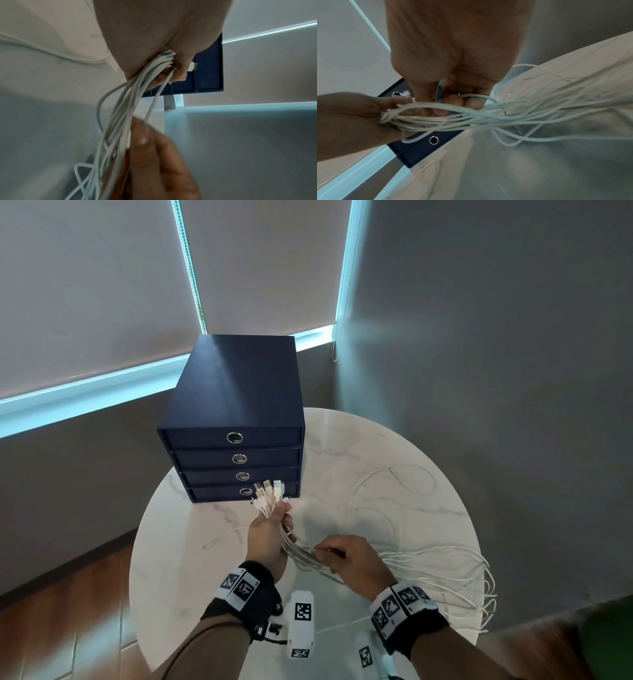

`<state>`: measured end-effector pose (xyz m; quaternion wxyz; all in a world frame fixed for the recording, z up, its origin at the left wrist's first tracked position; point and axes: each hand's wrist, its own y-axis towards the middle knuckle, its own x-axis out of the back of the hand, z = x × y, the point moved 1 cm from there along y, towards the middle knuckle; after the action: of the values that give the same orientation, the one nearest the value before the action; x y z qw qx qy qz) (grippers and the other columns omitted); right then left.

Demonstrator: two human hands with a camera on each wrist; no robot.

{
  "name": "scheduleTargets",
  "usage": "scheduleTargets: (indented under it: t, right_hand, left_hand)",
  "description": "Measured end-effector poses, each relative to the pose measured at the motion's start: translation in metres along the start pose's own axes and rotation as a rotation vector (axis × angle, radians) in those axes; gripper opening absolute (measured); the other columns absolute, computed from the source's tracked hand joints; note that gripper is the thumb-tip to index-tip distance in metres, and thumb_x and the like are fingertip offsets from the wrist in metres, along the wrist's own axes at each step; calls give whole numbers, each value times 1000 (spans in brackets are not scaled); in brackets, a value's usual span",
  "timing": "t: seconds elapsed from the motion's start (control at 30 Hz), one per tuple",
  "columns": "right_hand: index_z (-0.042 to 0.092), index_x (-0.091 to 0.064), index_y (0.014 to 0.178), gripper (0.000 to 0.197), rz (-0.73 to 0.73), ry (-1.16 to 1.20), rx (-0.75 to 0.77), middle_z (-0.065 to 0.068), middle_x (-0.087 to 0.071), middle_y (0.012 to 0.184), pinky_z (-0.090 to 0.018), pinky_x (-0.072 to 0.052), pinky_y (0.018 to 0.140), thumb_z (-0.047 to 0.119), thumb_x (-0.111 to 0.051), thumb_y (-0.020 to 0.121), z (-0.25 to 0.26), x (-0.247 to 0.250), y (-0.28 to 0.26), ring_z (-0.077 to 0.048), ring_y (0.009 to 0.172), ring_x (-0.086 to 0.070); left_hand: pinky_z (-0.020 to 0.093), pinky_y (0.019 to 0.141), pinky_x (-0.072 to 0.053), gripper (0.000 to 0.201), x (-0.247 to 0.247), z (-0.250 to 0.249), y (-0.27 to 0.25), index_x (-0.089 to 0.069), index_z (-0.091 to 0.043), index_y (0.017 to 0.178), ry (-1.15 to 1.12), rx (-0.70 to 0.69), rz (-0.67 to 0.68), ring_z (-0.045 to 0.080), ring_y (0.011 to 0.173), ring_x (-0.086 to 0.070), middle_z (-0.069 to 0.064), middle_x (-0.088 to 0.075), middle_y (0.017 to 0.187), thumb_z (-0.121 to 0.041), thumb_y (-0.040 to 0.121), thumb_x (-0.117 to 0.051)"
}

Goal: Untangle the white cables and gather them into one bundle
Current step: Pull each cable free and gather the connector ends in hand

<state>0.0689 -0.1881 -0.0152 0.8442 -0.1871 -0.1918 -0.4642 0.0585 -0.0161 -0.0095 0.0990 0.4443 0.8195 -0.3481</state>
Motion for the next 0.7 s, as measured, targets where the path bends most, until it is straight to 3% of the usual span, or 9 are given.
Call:
scheduleTargets:
  t: [0.1,0.2,0.27,0.37,0.53,0.63,0.7]
  right_hand:
    - [25,-75,84,8,-38,-16,-42,6,-71,74,-20,-48,66,29,-69,88,-22,19,-8,-4,64,-60]
    - [22,-76,83,7,-84,-110,-93,14,-69,73,-9,-43,69,23,-71,87,-44,56,-15,8,66,-59]
    - [23,-77,87,6,-151,-153,-167,16,-73,82,-6,-45,77,22,-72,87,-57,91,-18,6,77,-64]
    - [28,-77,88,5,-251,-245,-287,15,-74,92,-20,-48,89,27,-73,86,-72,148,-20,-4,92,-67]
    - [20,-77,100,16,-438,-495,-343,-4,-73,107,-24,-40,83,26,-70,88,-68,228,-32,-22,103,-63]
    - [24,-75,107,20,-484,-635,-392,-15,-69,111,-36,-47,91,28,-66,90,-69,257,-37,-33,107,-62]
    - [29,-72,111,22,-594,-786,-438,-15,-65,111,-45,-46,92,31,-59,93,-74,264,-41,-38,105,-60]
  left_hand:
    - [28,53,-39,23,2,1,1,-58,-7,85,-128,-14,23,15,50,-38,-3,-36,52,-16,104,-47]
    - [23,43,-33,24,4,-1,2,-56,-10,84,-191,-4,50,9,43,-31,-6,-30,51,-17,104,-45]
    - [20,36,-26,24,4,-2,3,-56,-11,84,-183,-20,56,7,41,-26,-7,-28,51,-18,105,-46]
    - [18,34,-21,25,0,-3,1,-56,-10,83,-139,-55,70,6,40,-22,-8,-26,52,-20,105,-47]
    - [16,34,-19,26,-3,-4,3,-56,-10,83,-121,-86,58,5,40,-19,-8,-25,52,-20,105,-46]
    - [16,36,-17,26,-2,-3,4,-56,-10,83,-107,-79,44,5,40,-19,-8,-26,52,-20,105,-47]
    - [16,36,-15,26,-1,-3,3,-56,-10,83,-101,-71,36,5,40,-18,-8,-25,52,-20,105,-47]
